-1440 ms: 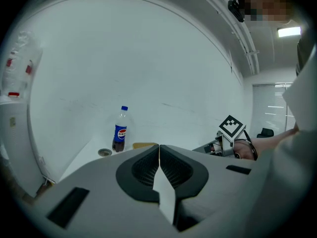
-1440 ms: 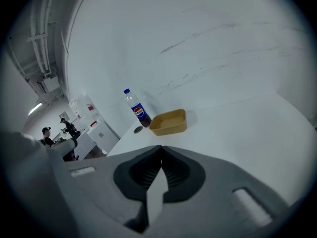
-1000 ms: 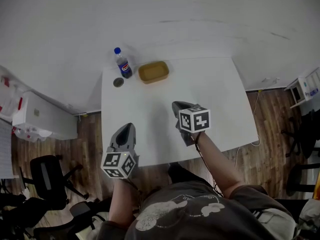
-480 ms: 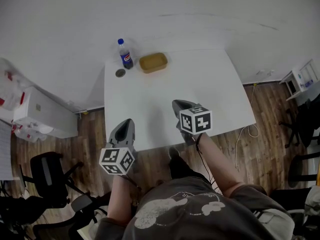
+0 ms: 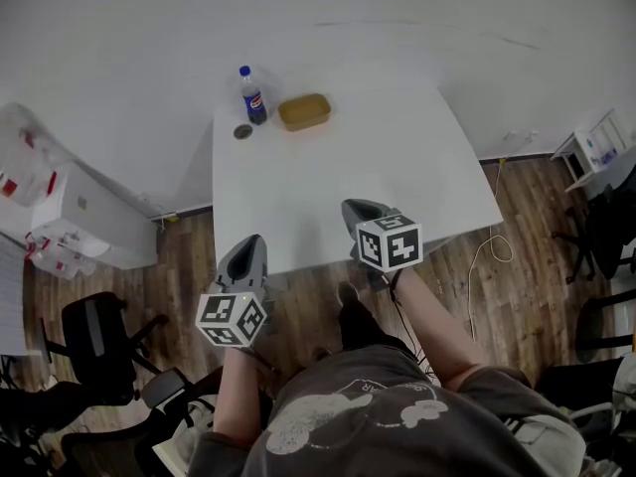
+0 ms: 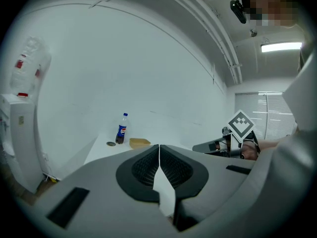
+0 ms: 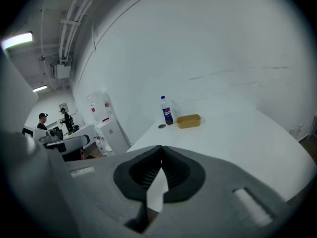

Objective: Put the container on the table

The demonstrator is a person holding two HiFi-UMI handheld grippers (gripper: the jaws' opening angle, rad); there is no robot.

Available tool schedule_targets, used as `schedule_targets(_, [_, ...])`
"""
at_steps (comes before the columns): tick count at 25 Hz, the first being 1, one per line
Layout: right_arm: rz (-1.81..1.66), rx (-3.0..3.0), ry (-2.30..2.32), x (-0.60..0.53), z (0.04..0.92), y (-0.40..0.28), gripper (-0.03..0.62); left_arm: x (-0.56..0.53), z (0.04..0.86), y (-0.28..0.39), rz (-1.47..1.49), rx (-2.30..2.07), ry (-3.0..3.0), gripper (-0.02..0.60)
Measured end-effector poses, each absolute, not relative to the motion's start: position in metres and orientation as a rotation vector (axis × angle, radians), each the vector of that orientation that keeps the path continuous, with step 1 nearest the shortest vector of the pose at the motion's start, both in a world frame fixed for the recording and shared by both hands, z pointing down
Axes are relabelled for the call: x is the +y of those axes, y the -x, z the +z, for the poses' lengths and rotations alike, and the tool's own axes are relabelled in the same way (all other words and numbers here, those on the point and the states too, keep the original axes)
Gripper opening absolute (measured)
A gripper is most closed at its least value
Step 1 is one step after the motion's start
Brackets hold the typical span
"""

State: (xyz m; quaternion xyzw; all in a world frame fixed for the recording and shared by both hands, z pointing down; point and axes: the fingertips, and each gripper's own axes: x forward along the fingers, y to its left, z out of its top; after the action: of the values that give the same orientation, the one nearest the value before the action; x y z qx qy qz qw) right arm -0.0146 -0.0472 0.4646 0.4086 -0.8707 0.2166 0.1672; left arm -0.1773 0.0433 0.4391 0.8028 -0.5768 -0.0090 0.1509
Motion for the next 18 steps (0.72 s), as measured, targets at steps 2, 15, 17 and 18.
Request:
schedule_targets(2, [0.613,-2.471,-1.169,-0.034,0.466,0.01,-0.002,0.055,0.441,0.175,-0.026,-1.649,-2.305,0.011])
schedule_targets(15, [0.608,-2.426,-1.245,0.025,0.476,-0.008,-0.002,0.104,0.441,0.168,-0.029,-1.597,-2.34,0.011])
schedule_targets(17, [0.613,-2.431,-1.266,0.03,0.475,-0.009,-0.002,0.108,0.441,0.169,-0.033,-1.597,-2.341,0.011])
schedule_targets(18, [0.609,-2.434,-1.282,0.033,0.474,-0.01,-0.002,0.11,0.441,0.17,-0.034,-1.596,-2.34,0.011])
